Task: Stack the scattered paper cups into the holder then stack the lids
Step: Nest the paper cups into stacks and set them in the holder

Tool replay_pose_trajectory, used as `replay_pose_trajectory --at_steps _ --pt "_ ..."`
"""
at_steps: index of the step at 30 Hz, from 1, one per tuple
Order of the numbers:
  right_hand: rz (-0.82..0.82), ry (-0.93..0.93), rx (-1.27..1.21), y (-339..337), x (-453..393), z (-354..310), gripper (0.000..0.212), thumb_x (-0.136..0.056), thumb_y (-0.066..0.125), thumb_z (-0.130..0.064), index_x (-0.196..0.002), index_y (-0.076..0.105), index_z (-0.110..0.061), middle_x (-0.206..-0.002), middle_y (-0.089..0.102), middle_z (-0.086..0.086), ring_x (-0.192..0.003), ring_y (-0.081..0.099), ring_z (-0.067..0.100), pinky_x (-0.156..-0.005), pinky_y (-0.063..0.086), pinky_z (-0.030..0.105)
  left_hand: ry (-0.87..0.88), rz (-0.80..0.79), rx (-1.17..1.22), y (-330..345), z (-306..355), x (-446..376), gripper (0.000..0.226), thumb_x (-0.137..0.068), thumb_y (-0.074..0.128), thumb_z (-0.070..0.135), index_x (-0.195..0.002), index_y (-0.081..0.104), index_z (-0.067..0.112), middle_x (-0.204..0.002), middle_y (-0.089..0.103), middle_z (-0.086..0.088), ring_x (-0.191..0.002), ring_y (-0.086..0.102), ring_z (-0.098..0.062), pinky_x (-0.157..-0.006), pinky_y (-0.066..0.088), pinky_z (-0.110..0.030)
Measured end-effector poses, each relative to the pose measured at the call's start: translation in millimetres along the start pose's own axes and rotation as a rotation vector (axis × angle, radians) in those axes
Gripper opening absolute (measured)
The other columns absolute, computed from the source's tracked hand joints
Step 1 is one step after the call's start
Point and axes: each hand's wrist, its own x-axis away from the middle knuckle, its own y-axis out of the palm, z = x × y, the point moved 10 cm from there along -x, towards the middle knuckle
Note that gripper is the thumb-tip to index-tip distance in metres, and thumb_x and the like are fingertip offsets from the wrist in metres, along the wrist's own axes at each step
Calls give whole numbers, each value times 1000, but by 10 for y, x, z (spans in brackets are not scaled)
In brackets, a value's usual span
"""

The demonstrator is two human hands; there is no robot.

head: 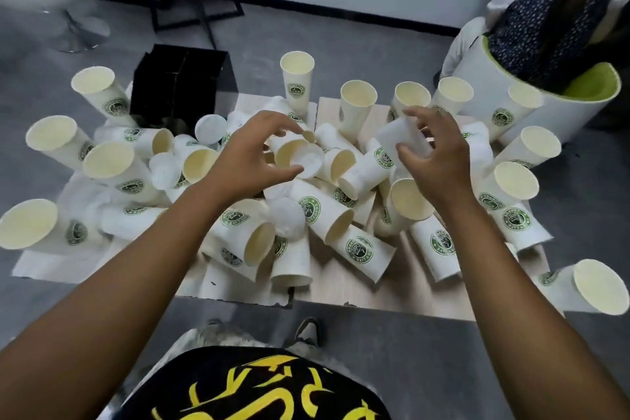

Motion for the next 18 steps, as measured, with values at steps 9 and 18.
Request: replay_pose_trajectory --at_steps 9,18 --pt "-133 -115 -97 776 -100 -1045 53 -77 79 -5 -127 64 -19 -107 60 -2 -88 57 8 -80 46 13 -41 114 -19 -930 -265 417 55 -76 91 23 -123 63 29 -129 59 11 -114 62 -12 -87 56 -40" --pt "-304 -264 -223 1890 115 -2399 52 -77 82 -6 -124 62 -17 -106 57 -12 -86 55 -4 -74 41 6 -209 327 -101 -2269 -726 1557 59 -75 93 23 -125 63 29 -128 61 12 -113 63 -11 -88 57 -38"
